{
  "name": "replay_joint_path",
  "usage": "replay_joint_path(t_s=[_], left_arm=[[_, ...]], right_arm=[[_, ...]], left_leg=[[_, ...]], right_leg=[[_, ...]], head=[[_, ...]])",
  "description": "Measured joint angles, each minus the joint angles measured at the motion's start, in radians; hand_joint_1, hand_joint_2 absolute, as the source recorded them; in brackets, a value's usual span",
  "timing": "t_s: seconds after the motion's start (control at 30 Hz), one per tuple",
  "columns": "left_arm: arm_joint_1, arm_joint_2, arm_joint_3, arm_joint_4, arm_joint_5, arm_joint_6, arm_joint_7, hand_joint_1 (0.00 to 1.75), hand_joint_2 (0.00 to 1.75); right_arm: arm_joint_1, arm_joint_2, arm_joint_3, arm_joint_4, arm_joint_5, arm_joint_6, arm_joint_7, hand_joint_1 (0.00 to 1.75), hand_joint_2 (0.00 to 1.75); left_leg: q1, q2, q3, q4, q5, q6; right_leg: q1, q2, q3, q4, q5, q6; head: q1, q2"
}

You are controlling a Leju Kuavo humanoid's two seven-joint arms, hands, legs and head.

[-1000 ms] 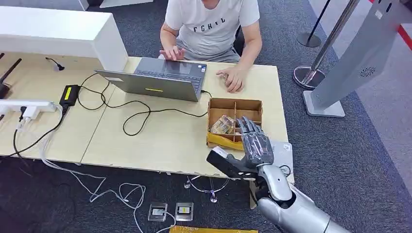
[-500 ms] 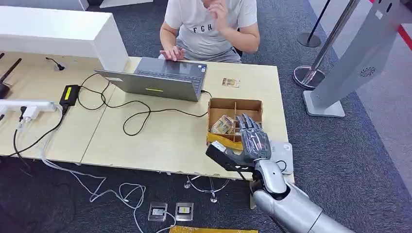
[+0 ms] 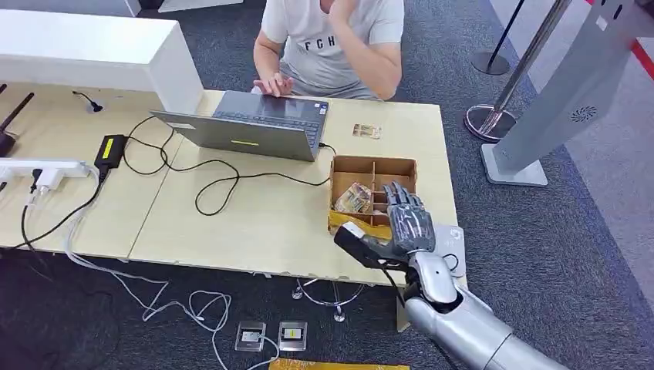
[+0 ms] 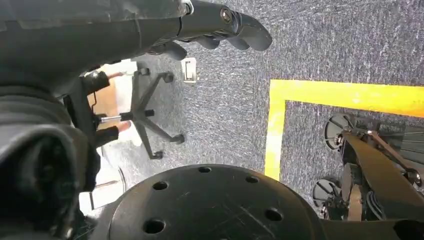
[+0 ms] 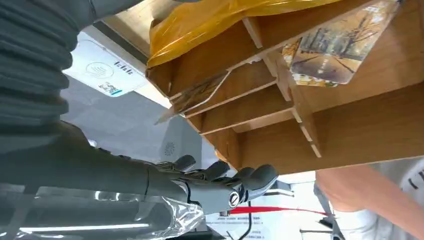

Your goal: Pass the card to the sensor for recognition and then transmit it.

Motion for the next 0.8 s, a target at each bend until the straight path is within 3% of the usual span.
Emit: replay_joint_path(t_s=[0.8], left_arm=[[0.0, 0.008, -0.008, 0.0, -0.01, -0.024, 0.005, 0.0, 0.0]], right_arm=[[-0.018, -0.003, -0.001, 0.058, 0.029, -0.028, 0.018, 0.0, 1.75]], left_leg=[[0.0, 0.0, 0.0, 0.0, 0.0, 0.0]], right_leg=[[0.0, 0.0, 0.0, 0.0, 0.0, 0.0]], head=[[0.0, 0.0]])
